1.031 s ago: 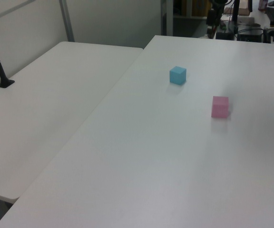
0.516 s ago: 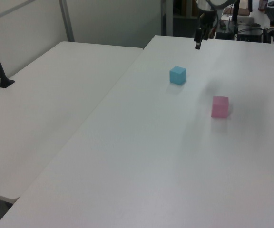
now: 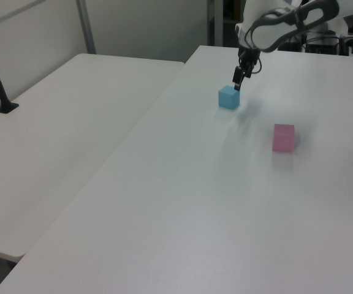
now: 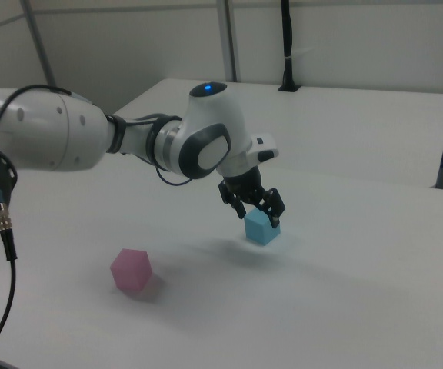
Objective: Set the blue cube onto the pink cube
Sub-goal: 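Move the open gripper over the light-blue cube and lower it, then align the gripper fingers around the light-blue cube and close them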
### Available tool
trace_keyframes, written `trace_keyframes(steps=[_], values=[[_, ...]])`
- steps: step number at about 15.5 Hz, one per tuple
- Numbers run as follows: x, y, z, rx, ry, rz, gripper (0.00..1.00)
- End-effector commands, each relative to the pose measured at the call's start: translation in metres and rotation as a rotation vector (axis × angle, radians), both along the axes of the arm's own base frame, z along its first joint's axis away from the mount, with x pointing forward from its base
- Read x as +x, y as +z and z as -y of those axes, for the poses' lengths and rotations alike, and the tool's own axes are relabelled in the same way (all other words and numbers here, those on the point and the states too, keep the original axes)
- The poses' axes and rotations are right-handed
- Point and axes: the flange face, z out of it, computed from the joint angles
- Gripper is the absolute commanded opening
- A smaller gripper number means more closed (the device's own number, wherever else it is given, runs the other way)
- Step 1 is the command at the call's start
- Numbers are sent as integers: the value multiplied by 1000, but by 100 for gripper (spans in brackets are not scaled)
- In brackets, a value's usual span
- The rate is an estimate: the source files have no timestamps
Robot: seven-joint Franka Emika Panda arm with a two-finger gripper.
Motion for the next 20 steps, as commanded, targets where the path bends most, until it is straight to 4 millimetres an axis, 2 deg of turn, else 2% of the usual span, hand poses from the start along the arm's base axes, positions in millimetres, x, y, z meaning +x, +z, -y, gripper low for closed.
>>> trace_keyframes(steps=[1,4,7,11,12,17,19,20], values=[[6,-9,-4,7,-24,25,100],[10,-30,-4,7,-88,31,100],[17,-37,-10,9,-118,84,100],[23,-24,-14,9,-110,106,100],[23,-16,-14,10,-107,109,100],[13,13,-15,27,-72,59,100],[11,15,-16,30,-74,50,100],[13,4,-17,31,-77,39,100]])
